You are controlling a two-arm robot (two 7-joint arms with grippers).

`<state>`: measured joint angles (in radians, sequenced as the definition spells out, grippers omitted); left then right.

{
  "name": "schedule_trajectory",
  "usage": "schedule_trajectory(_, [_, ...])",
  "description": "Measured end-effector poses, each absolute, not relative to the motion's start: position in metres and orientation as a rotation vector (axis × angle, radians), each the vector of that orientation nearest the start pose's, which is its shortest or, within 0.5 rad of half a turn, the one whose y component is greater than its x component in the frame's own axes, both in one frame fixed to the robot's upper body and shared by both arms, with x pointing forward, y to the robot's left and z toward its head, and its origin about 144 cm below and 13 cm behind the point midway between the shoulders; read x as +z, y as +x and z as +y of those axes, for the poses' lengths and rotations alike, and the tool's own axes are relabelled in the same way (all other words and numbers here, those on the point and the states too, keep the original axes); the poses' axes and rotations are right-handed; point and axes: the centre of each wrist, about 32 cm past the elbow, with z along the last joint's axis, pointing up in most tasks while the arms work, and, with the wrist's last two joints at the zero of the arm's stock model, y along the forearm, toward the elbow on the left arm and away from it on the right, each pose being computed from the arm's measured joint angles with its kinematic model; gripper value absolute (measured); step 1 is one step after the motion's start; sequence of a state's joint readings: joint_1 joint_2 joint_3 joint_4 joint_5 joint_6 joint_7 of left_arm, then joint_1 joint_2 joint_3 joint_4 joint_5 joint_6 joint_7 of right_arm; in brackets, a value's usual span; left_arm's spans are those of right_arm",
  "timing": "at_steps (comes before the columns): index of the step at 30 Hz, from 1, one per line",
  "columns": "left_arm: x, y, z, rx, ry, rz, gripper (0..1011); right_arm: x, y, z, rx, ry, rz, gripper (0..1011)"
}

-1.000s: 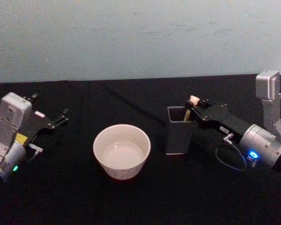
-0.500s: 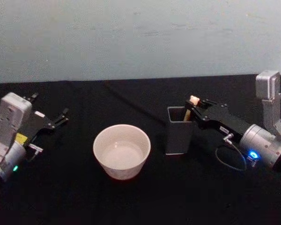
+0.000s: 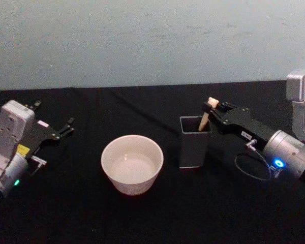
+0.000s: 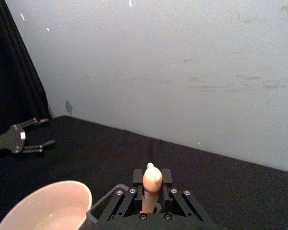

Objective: Pick up the stirring spoon with one hand, stir inside the cup, then place it back in its original position.

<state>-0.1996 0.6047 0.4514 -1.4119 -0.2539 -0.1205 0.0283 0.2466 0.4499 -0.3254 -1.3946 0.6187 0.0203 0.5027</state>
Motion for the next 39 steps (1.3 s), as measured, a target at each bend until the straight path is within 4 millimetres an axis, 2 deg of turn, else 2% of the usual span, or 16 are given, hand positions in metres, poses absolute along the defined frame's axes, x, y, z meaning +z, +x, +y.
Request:
schedule_trajectory(14, [1.140, 0.489, 0.310, 1.248, 0.304, -0.285, 1001, 1.189, 0.511, -0.290, -0.854, 0.145, 0.092, 225])
schedule_trajectory(27, [1.140, 0.489, 0.310, 1.248, 0.305, -0.285, 1001, 1.209, 0.518, -0.289, -0.861, 0.220, 0.022, 224])
schedule_trajectory(39, [1.140, 0.489, 0.310, 1.248, 0.304, -0.285, 1001, 1.219, 0.533, -0.269, -0.804, 0.269, 0.000, 225])
